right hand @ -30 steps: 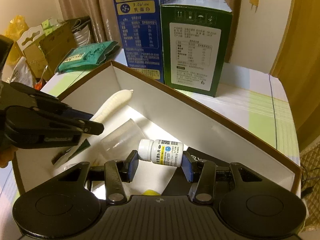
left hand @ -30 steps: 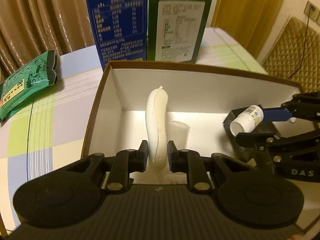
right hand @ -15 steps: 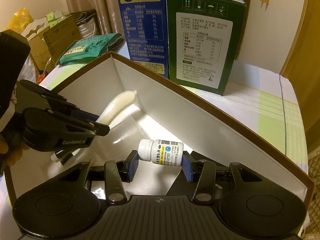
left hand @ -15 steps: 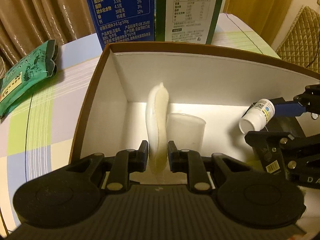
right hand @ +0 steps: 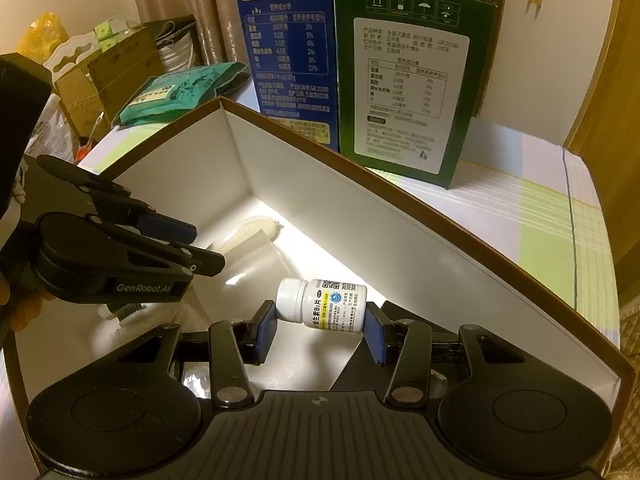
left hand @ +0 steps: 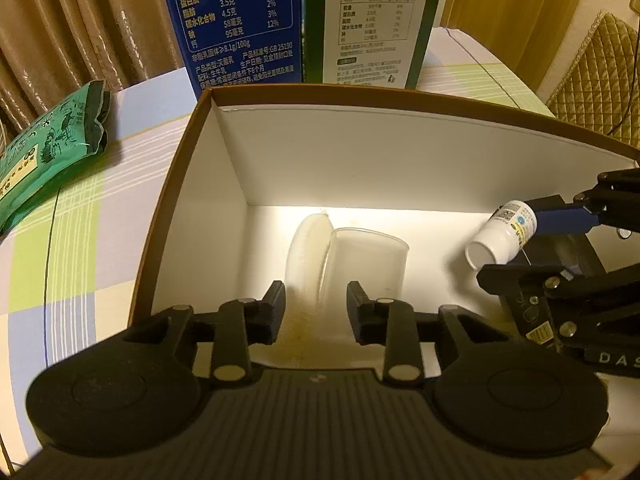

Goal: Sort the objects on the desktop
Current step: 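Open both tools to release the toothbrush and pill bottle into the box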

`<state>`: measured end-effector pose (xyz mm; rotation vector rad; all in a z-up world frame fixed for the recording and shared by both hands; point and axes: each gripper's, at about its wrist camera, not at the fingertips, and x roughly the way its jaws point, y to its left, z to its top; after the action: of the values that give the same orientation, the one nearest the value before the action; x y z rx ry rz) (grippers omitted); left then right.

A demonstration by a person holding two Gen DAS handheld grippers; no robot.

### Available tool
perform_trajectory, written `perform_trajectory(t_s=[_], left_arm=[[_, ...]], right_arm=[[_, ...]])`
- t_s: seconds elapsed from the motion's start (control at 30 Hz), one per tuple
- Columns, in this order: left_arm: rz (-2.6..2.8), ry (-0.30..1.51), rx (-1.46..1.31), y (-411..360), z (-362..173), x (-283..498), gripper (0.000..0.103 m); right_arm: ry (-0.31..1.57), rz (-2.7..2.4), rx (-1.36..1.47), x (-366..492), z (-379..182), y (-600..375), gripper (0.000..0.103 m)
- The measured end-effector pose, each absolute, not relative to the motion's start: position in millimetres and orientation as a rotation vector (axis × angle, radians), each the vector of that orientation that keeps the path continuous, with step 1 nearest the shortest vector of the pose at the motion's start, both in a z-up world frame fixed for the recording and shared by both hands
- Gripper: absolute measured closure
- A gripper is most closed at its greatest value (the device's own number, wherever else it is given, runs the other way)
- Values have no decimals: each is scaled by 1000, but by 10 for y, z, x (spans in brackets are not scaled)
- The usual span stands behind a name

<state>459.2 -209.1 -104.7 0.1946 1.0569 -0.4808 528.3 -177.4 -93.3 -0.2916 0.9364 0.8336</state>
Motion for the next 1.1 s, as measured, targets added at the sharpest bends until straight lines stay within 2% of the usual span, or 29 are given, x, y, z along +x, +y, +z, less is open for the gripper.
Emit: perform_trajectory(t_s=[0.23, 0.33, 0.47, 0.87, 1.1], left_arm=[[-488, 1066, 186, -2089, -1024, 4572, 65], [-499, 1065, 175, -2078, -992, 4560, 61], [-512, 1055, 170, -2055, -918, 4511, 58], [-591, 957, 151, -1965, -564, 4195, 21], [-583, 869, 169, -1833, -309, 3889, 6]], right_arm=[[895, 841, -300, 5272, -926, -1774, 57], [881, 836, -303, 5269, -926, -1790, 40], [875, 832, -280, 5246, -897, -1857, 30], [859, 750, -154, 5012, -637, -2261, 2], [825, 713, -84, 4685, -435, -2519, 2]])
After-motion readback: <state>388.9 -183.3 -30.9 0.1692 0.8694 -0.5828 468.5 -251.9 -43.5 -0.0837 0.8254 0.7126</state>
